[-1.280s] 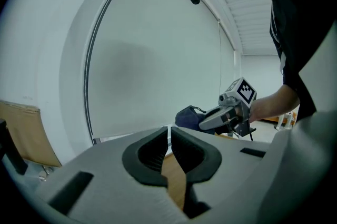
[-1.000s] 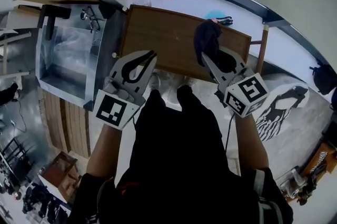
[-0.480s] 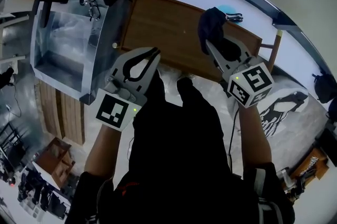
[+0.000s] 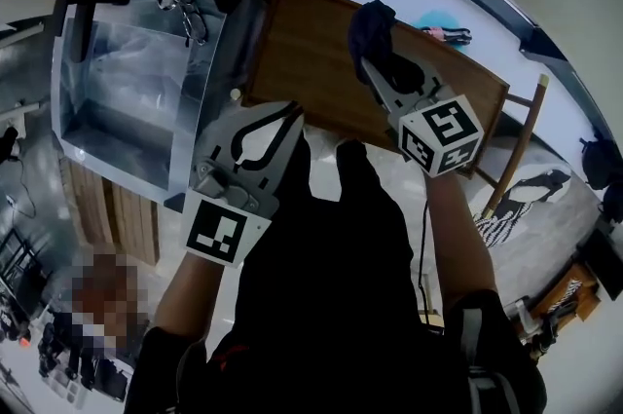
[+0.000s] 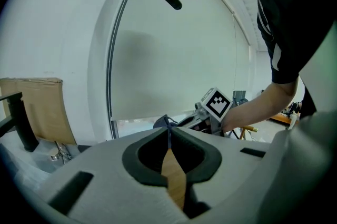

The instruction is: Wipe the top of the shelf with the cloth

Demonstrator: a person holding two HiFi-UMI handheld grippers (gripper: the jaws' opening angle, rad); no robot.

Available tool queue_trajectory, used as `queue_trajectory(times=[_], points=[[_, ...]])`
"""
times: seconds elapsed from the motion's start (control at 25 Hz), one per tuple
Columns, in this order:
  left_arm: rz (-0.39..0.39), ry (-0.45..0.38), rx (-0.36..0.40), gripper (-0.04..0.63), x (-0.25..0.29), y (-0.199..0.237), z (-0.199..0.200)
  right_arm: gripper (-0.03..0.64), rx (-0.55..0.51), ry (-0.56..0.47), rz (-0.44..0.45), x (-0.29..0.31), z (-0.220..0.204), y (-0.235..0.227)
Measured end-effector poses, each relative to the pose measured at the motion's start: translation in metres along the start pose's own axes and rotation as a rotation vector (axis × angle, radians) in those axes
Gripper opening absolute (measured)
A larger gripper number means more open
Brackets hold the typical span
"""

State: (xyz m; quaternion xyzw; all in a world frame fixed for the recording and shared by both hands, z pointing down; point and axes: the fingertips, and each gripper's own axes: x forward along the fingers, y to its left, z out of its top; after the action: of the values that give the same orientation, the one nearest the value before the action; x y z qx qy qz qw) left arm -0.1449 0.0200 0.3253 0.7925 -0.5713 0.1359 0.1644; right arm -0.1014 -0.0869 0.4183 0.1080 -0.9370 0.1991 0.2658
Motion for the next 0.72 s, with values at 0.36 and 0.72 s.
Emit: queue_trajectory(times=[0.36, 0.72], points=[[-0.028, -0.015, 0.016, 0.034, 0.002, 0.032, -0.018, 0.084, -0.014, 0.082, 0.018, 0.102, -0.009, 0.008], [-0.003, -0.012, 0.026, 0.034, -0.002, 0.071, -0.028, 0.084, -0.03, 0.157, 0.027, 0.169, -0.023, 0.007]])
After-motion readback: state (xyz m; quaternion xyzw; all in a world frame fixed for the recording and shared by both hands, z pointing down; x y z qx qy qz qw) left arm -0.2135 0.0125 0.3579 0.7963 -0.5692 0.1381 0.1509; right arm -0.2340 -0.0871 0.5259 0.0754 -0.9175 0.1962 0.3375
